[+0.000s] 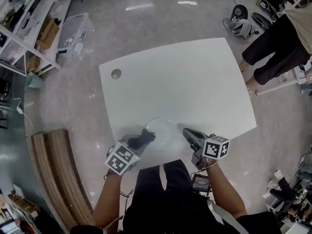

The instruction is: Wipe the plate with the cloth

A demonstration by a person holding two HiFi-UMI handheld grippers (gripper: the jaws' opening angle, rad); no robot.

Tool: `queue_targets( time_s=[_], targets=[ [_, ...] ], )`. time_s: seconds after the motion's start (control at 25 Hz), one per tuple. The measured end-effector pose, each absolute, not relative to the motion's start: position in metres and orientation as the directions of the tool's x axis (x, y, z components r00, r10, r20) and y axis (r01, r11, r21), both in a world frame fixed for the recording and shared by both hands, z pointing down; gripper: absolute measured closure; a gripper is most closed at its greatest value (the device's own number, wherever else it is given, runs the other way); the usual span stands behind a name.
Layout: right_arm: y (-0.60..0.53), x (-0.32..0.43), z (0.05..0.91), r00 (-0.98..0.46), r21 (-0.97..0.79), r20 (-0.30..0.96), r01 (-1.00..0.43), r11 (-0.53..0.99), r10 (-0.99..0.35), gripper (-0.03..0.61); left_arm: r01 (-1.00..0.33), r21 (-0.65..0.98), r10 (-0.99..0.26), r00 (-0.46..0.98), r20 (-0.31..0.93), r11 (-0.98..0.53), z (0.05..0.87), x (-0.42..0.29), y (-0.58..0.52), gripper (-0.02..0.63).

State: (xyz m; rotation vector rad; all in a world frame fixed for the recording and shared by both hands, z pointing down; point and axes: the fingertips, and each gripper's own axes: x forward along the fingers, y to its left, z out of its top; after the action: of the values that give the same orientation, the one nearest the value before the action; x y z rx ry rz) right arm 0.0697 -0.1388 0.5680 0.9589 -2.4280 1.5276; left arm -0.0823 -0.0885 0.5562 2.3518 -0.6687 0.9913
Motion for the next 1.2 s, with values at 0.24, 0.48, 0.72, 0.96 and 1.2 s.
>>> queue_targets(
  time_s=[0.24, 0.48, 0.72, 0.96, 1.2],
  targets=[
    [-0.123, 0.047, 0.470, -0.885, -0.664, 0.190, -0.435, 0.608, -0.426, 0.572, -0.578, 0.470, -0.494, 0.816, 0.301, -0.667, 0.460, -0.096, -0.087, 0.560],
    [-0.108, 0.026, 0.421, -0.912, -0.542, 0.115, -0.389, 0.745, -0.393, 0.574, -0.611, 0.464, -0.615, 0.771, 0.166, -0.641, 0.429, -0.099, -0.075, 0.560],
    [-0.104, 0.032, 0.403, -0.921, -0.507, 0.089, -0.370, 0.778, -0.380, 0.575, -0.601, 0.462, -0.600, 0.782, 0.169, -0.653, 0.423, -0.088, -0.067, 0.560],
    [-0.099, 0.046, 0.396, -0.919, -0.500, 0.058, -0.365, 0.786, -0.390, 0.575, -0.612, 0.453, -0.615, 0.771, 0.163, -0.648, 0.418, -0.086, -0.060, 0.560],
    [-0.094, 0.059, 0.397, -0.924, -0.497, 0.054, -0.353, 0.792, -0.378, 0.574, -0.639, 0.435, -0.647, 0.747, 0.153, -0.635, 0.414, -0.077, -0.054, 0.560]
  ],
)
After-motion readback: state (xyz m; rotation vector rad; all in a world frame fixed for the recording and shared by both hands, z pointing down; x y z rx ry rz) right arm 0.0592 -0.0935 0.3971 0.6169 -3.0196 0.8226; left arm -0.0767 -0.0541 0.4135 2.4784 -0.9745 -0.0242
